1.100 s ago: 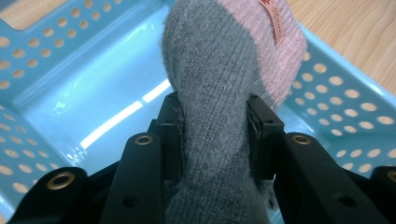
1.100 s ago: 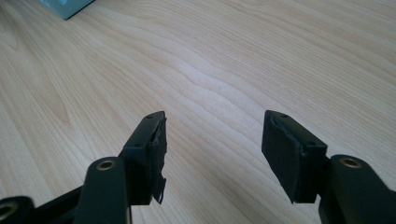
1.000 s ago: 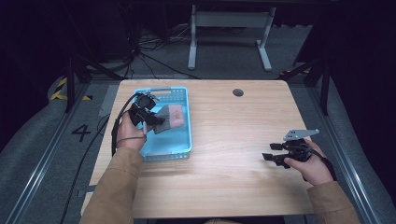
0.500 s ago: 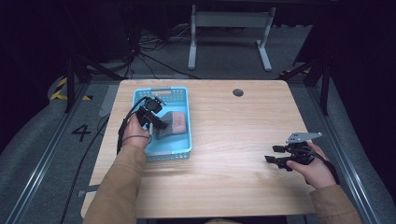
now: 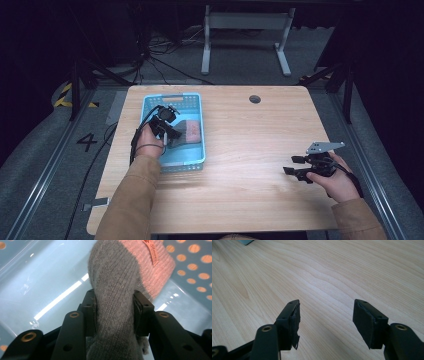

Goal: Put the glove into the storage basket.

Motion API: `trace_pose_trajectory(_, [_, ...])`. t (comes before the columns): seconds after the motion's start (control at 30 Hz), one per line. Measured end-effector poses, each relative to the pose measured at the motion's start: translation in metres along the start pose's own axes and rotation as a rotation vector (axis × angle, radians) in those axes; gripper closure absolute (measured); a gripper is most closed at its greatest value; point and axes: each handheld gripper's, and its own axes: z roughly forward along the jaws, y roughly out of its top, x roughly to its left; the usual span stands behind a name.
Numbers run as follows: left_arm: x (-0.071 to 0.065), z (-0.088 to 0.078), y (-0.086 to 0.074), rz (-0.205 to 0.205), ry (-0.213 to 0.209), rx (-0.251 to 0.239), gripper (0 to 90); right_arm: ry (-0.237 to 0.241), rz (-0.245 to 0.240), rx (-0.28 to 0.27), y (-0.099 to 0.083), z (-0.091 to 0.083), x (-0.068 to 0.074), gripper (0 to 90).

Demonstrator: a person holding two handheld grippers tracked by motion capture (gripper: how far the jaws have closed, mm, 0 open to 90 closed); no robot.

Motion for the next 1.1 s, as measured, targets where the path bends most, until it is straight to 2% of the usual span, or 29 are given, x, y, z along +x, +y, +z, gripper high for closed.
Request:
trace_pose_trajectory(0.13, [0.001,0.002,0.0,-0.005,0.008,-0.001,61.5,-0.001,-0.004,0.0,0.0,0.0,0.0,39.6])
trace_pose_trajectory(0.3, [0.0,0.006,0.001,0.022,0.038,0.004,60.8,0.002,-0.006,0.0,0.001,0.001,0.001,39.5])
trace_pose_trajectory(0.47, [0.001,0.009,0.002,0.003,0.056,0.004,56.3,0.005,-0.014,-0.004,0.002,0.001,0.002,39.5])
trace_pose_trajectory(0.57, [0.002,0.01,0.002,-0.008,0.092,0.005,46.9,0.008,-0.016,-0.008,0.003,0.001,0.002,39.5])
trace_pose_trajectory(0.67, [0.0,0.01,0.002,0.019,0.144,0.009,44.6,0.011,-0.016,-0.013,0.004,0.001,0.003,39.3])
trace_pose_trajectory(0.83, [-0.004,0.001,0.002,0.02,0.146,-0.049,43.7,0.017,-0.026,-0.006,0.006,0.004,0.004,39.1])
trace_pose_trajectory(0.97, [-0.01,-0.013,0.001,0.029,0.137,-0.112,43.2,0.018,-0.031,-0.007,0.009,0.007,0.003,38.7])
trace_pose_trajectory(1.07, [-0.018,-0.025,-0.001,0.034,0.116,-0.161,43.7,0.022,-0.038,-0.009,0.012,0.008,0.003,38.6])
trace_pose_trajectory(1.1, [-0.026,-0.036,-0.003,0.043,0.104,-0.203,43.7,0.025,-0.042,-0.011,0.013,0.009,0.002,38.6])
